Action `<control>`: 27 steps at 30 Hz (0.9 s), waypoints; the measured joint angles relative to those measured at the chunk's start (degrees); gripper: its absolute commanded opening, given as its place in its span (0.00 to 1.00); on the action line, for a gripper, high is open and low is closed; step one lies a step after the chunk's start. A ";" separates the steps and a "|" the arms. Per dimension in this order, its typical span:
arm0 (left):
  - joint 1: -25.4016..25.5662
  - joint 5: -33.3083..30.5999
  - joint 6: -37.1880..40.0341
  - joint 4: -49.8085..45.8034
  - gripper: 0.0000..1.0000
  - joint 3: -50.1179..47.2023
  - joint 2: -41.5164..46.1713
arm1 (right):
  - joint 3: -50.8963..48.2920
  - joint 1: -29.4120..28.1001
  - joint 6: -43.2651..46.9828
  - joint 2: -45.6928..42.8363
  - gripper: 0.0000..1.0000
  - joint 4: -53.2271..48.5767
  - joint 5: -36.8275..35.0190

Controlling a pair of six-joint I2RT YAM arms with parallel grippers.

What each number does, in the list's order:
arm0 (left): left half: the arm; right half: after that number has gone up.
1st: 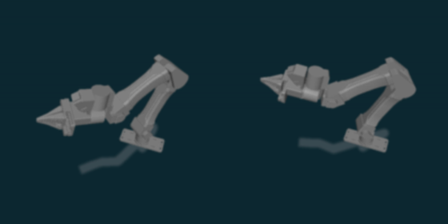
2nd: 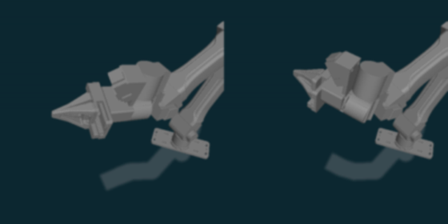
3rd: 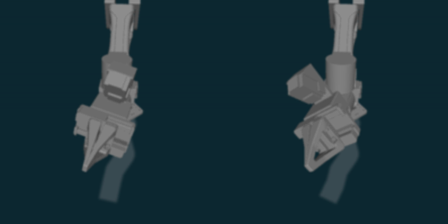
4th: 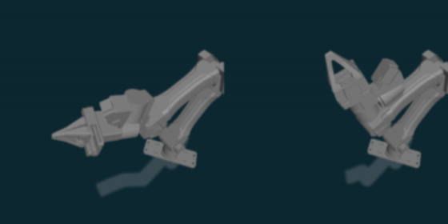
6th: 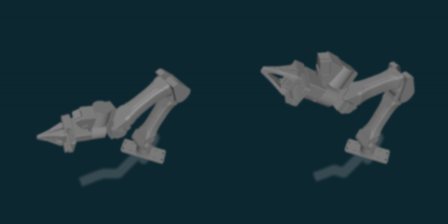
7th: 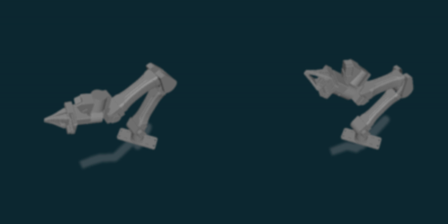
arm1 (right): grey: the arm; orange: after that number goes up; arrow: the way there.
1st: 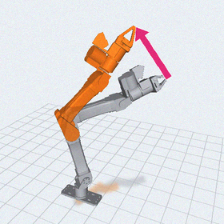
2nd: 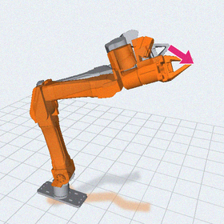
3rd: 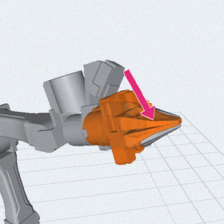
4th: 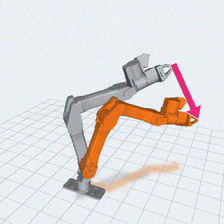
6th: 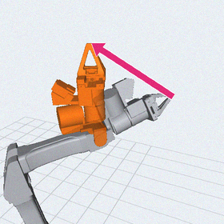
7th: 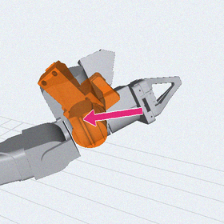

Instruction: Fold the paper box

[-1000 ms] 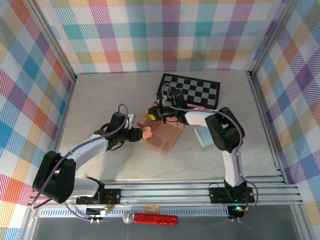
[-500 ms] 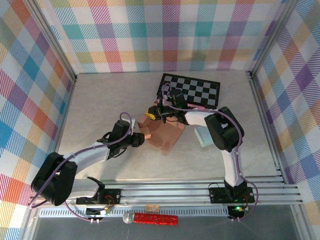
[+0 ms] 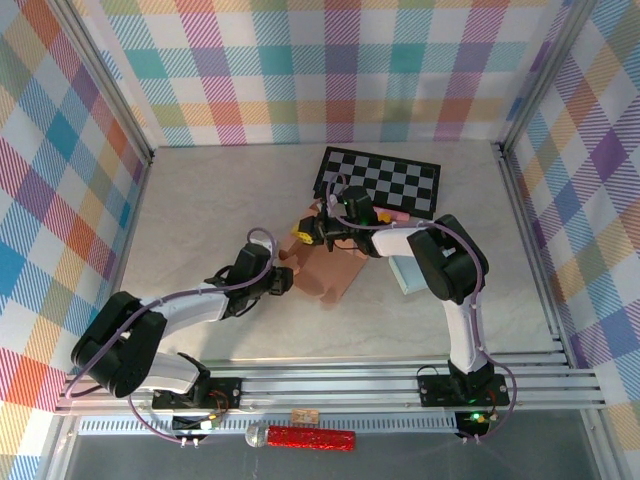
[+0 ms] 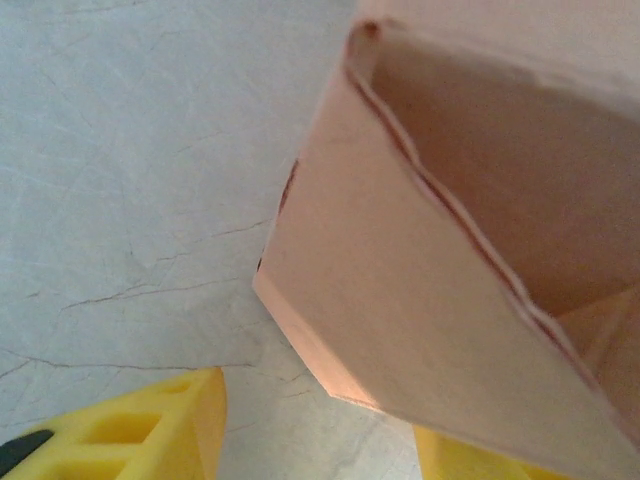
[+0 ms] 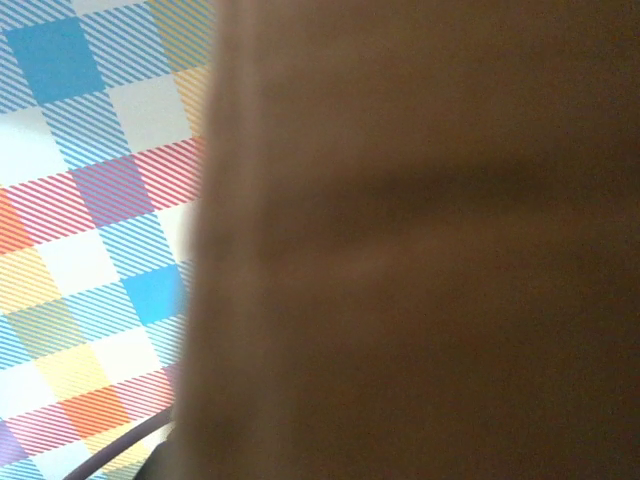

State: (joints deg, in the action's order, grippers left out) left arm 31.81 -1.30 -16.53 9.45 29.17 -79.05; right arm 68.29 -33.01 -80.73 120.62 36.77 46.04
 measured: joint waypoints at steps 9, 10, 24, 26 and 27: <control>1.31 -1.88 -0.96 0.92 0.51 1.57 -2.23 | -3.08 -0.55 -2.10 0.00 0.00 7.32 -1.92; 1.46 -2.36 -1.29 1.03 0.51 1.77 -2.32 | -3.30 -0.72 -2.45 0.00 0.00 7.87 -2.32; 2.99 -9.70 -7.96 1.18 0.49 3.82 -4.92 | -6.12 -3.50 -7.32 1.84 0.00 18.60 -7.89; 3.10 -10.82 -8.90 1.01 0.48 4.33 -5.38 | -6.67 -3.56 -8.02 2.10 0.00 20.35 -8.79; 3.28 -11.43 -9.44 0.81 0.47 4.57 -5.60 | -6.86 -3.61 -8.44 2.25 0.00 21.18 -9.31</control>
State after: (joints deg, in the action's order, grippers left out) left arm 35.09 -12.73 -25.98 10.26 33.74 -84.64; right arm 61.43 -36.62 -89.17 122.87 57.95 36.73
